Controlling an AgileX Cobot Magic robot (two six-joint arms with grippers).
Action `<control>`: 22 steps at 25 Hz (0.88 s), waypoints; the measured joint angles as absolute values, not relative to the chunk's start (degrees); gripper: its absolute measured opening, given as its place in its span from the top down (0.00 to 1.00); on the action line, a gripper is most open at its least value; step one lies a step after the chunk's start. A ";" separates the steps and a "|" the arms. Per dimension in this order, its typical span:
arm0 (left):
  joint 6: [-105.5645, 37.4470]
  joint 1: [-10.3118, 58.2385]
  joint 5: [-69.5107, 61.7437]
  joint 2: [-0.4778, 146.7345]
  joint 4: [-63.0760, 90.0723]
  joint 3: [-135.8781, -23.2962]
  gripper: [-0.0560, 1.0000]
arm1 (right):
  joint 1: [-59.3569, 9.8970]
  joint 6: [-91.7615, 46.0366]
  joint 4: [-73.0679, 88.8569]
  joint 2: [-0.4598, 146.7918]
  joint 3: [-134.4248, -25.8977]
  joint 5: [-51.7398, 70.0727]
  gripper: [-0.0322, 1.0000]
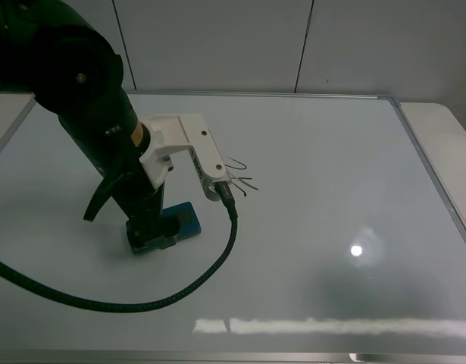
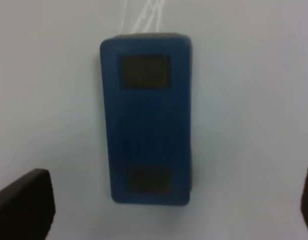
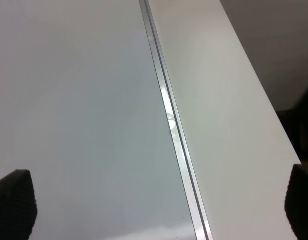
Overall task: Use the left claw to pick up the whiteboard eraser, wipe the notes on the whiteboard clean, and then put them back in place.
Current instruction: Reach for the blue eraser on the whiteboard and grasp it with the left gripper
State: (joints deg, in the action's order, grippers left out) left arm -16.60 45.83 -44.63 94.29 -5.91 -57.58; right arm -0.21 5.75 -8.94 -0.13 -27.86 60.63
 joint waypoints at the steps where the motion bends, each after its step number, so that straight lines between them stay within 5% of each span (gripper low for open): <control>1: -16.59 45.83 -43.95 95.27 -6.05 -57.58 0.01 | -0.21 5.75 -8.94 -0.13 -27.86 60.63 0.01; 22: -15.56 41.92 -37.48 106.07 -9.78 -57.58 0.01 | -0.21 5.75 -8.94 -0.13 -27.86 60.63 0.01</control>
